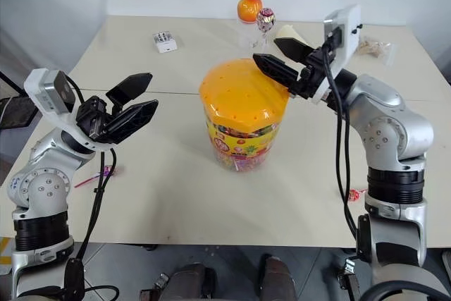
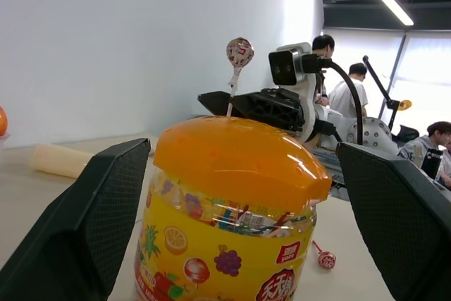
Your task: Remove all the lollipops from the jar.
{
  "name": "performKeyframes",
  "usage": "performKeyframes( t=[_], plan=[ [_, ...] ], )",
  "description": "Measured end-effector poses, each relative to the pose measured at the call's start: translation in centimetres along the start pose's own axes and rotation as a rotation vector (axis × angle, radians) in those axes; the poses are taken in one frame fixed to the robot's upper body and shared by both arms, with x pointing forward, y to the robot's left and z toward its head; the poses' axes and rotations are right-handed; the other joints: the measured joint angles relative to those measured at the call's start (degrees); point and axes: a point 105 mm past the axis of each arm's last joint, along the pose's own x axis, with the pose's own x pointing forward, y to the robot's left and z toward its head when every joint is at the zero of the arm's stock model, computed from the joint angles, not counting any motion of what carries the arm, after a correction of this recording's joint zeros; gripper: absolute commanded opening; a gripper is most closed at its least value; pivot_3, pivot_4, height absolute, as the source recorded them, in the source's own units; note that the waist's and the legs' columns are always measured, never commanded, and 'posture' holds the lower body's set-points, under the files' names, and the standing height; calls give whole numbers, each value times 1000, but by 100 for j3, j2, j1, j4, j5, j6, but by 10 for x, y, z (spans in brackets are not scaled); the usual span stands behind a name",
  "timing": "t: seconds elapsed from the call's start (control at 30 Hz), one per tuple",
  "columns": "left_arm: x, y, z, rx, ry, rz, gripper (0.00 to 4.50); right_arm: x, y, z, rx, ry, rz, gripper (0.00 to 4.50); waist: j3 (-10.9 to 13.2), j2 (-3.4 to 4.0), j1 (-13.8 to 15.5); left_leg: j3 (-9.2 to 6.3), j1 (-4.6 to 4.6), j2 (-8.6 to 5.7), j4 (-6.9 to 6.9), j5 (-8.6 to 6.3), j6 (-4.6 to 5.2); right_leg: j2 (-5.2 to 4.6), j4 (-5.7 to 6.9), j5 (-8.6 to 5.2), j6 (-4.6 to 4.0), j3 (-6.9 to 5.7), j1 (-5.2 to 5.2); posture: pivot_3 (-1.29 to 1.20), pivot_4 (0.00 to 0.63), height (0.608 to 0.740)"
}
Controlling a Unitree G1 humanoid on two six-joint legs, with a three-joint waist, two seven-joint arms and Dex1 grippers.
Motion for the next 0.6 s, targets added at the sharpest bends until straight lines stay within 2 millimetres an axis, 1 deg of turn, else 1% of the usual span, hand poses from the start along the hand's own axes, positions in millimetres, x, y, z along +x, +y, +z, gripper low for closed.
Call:
performKeyframes(
  t=[0.1, 0.13, 0.17, 0.4, 0.47, 0.5, 0.53, 0.6],
  plan=[
    [1, -1, 1, -2, -11, 2, 4500, 3, 1, -4, 15, 11, 16, 3712, 0, 0, -10, 3, 0, 0, 5, 0, 0, 0, 1, 0, 0, 2, 1, 0, 150, 740],
    [1, 0, 1, -4, -16, 6, 4500, 5, 1, -4, 20, 9, 20, 3331, 0, 0, -23, 7, 0, 1, 8, 0, 0, 0, 0, 0, 0, 5, 1, 0, 150, 740],
    [2, -1, 1, -6, -22, 7, 4500, 6, 2, -4, 24, 6, 25, 3170, 0, 0, -35, 7, 0, 1, 10, 1, 0, 0, 1, 0, 0, 6, 1, 0, 150, 740],
    [4, -5, 5, 1, -43, -2, 4500, 5, 1, -6, 41, 7, 51, 932, 0, 0, -117, 6, 1, 2, 7, 1, 0, 0, 2, 0, 0, 6, 0, 0, 150, 740],
    [5, -4, 5, 0, -45, 0, 4500, 7, 4, -7, 47, -6, 77, 123, 0, 0, -125, 6, 2, 3, 7, 1, 0, 0, 3, 0, 0, 4, 1, 0, 150, 740],
    [5, -4, 5, 0, -45, 0, 4500, 8, 5, -6, 52, -23, 87, 23, 0, 0, -126, 7, 2, 3, 7, 1, 0, 0, 3, 0, 0, 5, 1, 0, 150, 740],
    [5, -4, 5, 0, -45, 0, 4500, 9, 6, -5, 53, -37, 95, 23, 0, 0, -127, 7, 2, 3, 8, 1, 0, 0, 4, 0, 0, 5, 0, 0, 150, 740],
    [5, -5, 5, 0, -44, -4, 4500, 7, 4, 4, 32, -111, 107, 23, 0, 0, -128, 9, 2, 2, 9, 1, 0, 0, 2, 0, 0, 7, 0, 0, 150, 740]
  ],
)
